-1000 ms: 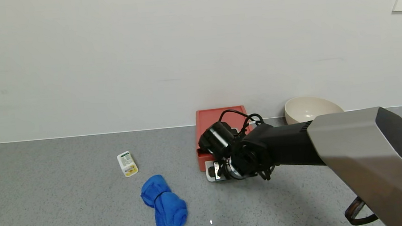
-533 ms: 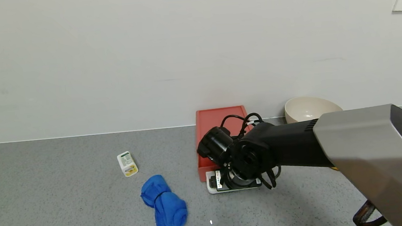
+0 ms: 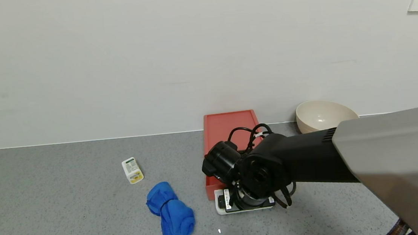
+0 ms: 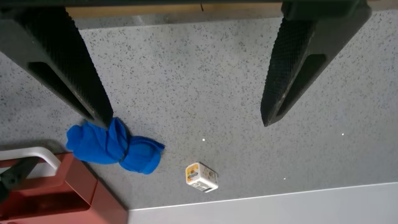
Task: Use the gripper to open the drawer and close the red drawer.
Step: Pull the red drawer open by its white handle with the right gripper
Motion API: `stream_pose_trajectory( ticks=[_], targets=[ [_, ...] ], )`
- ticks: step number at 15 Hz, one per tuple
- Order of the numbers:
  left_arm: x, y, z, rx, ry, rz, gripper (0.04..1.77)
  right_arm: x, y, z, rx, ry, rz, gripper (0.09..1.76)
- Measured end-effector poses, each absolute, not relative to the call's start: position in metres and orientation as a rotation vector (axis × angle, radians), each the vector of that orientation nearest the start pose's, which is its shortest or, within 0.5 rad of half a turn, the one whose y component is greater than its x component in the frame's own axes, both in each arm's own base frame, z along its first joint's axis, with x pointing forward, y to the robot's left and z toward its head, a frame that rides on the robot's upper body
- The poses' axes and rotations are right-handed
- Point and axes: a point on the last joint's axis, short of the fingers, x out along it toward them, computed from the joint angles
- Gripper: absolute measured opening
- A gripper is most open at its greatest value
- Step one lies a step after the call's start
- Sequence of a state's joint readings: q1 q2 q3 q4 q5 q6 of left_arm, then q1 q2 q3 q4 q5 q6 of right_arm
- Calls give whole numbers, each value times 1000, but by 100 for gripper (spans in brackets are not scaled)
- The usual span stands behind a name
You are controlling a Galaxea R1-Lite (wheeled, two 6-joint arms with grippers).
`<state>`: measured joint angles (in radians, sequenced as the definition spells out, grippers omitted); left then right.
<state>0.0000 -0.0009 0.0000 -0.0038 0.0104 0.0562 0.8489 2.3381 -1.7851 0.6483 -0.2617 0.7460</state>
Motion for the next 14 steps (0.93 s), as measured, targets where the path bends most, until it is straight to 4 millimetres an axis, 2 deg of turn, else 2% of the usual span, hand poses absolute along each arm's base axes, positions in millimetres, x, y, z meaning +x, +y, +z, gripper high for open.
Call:
stream_pose_trajectory(
  ticks=[14],
  targets=[
    [-23, 0, 76, 55, -4, 12, 172, 247, 317, 97, 19, 1227, 135, 171]
  ],
)
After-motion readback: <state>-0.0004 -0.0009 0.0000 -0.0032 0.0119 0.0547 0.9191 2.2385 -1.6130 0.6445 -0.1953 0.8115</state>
